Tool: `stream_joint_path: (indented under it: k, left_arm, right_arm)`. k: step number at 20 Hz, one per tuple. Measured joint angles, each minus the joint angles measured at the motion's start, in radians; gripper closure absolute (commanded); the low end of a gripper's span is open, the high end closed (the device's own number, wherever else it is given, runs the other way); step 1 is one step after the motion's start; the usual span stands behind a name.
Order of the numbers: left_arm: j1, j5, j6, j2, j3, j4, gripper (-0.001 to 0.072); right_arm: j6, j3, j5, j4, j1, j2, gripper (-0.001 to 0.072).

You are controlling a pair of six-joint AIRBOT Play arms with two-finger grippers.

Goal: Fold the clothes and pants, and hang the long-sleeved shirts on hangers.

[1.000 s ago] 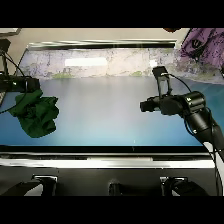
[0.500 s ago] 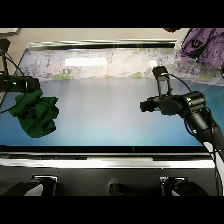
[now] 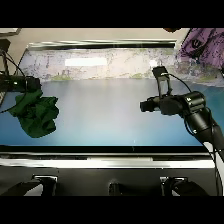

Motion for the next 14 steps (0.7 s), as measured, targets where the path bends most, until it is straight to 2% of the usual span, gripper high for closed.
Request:
stream_joint_path:
  k: [3,6,14]
  left_arm:
    - [0.021,-0.055,-0.143,-0.03,-0.031,0.137,-0.0013]
    - [0.091,-0.035,-0.224,-0.074,-0.118,0.204,-0.0013]
    - [0.246,0.228,-0.282,-0.287,-0.278,0.242,-0.0013]
  right_arm:
    - [0.0,0.0,-0.013,0.0,0.0,0.0,0.0678]
    - [0.0,0.0,-0.026,0.001,0.0,0.0,0.0678]
    - [0.001,0.0,-0.075,0.004,0.0,0.0,0.0677]
